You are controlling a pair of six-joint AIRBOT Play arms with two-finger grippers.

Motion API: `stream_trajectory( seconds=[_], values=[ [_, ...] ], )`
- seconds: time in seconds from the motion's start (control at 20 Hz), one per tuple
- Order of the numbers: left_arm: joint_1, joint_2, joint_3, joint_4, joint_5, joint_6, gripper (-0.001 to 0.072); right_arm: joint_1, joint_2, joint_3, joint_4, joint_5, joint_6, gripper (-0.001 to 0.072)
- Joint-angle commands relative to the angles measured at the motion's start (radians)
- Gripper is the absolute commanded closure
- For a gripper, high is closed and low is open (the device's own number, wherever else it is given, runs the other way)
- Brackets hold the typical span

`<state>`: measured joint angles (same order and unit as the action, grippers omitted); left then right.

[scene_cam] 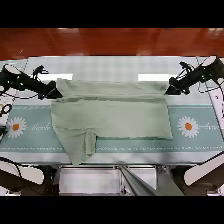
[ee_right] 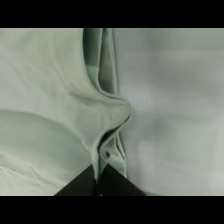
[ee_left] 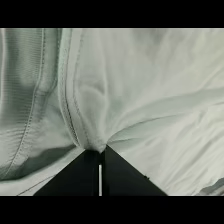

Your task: Fold the shirts.

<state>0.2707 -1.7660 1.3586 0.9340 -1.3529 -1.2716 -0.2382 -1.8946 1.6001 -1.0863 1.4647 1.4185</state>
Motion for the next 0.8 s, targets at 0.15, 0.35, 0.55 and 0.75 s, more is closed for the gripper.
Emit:
stream_trajectory(
  seconds=[0.15, 0.35, 0.55, 0.75],
  values=[
    [0.022, 0.019, 0.013, 0.004, -0.122, -0.096, 0.0201, 0.018, 0.035, 0.000, 0.001, 0.055, 0.074, 0.0305],
    [0.098, 0.187, 0.023, -0.010, -0.118, -0.129, 0.0201, -0.051, 0.242, -0.035, -0.147, 0.079, 0.115, 0.0306],
    [0.185, 0.435, -0.192, 0.032, -0.087, -0.085, 0.0201, -0.135, 0.536, -0.419, -0.163, -0.110, 0.107, 0.0306],
    [0.319, 0.672, -0.629, -0.089, 0.019, 0.004, 0.0201, -0.231, 0.832, -0.930, 0.034, -0.325, -0.001, 0.0306]
  ],
)
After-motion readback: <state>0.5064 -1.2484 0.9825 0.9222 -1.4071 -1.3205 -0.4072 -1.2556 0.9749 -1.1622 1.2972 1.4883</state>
